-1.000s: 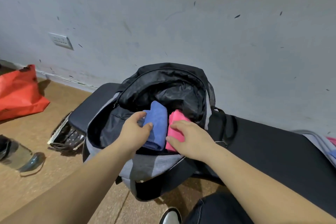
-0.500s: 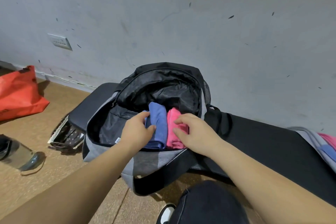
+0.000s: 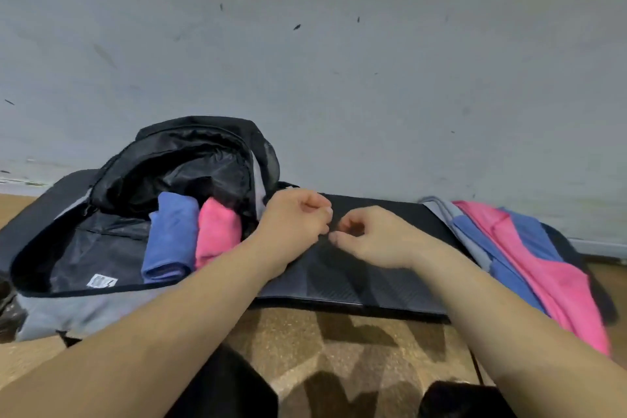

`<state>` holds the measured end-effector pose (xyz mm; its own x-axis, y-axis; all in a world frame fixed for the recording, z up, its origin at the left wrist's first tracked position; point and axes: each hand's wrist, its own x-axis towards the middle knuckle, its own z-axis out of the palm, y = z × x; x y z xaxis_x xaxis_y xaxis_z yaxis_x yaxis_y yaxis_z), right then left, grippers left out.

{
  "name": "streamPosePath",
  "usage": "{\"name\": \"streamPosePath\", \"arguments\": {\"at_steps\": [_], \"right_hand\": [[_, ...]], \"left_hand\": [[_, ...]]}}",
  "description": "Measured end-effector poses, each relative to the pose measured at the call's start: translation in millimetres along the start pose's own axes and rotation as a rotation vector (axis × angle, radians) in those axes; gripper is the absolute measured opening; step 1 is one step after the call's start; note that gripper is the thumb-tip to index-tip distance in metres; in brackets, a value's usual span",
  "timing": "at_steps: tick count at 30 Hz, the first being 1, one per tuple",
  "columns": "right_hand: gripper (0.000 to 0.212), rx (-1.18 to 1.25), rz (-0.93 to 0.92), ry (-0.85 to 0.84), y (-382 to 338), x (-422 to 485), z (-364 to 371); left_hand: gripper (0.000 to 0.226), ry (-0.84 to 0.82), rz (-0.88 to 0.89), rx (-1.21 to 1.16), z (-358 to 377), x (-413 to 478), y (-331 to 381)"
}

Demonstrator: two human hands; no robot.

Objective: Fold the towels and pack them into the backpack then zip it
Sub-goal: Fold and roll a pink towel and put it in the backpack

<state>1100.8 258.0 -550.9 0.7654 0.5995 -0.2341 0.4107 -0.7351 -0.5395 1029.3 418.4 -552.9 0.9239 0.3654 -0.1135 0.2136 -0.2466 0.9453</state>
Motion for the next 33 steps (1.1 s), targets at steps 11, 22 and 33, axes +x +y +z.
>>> {"name": "streamPosePath", "arguments": {"at_steps": [11,22,33], "right_hand": [[0.026,0.13,0.413,0.409,186,-43,-52],[0.039,0.191,0.693,0.649,275,-62,-61],[0.024,0.078,0.43,0.883,245,-57,-75]], "left_hand": [[0.012,-0.285,0.016,0.097,147,19,23],[0.009,-0.348,0.111,0.234,185,32,17],[0.014,-0.294,0.174,0.334,167,24,24]]}}
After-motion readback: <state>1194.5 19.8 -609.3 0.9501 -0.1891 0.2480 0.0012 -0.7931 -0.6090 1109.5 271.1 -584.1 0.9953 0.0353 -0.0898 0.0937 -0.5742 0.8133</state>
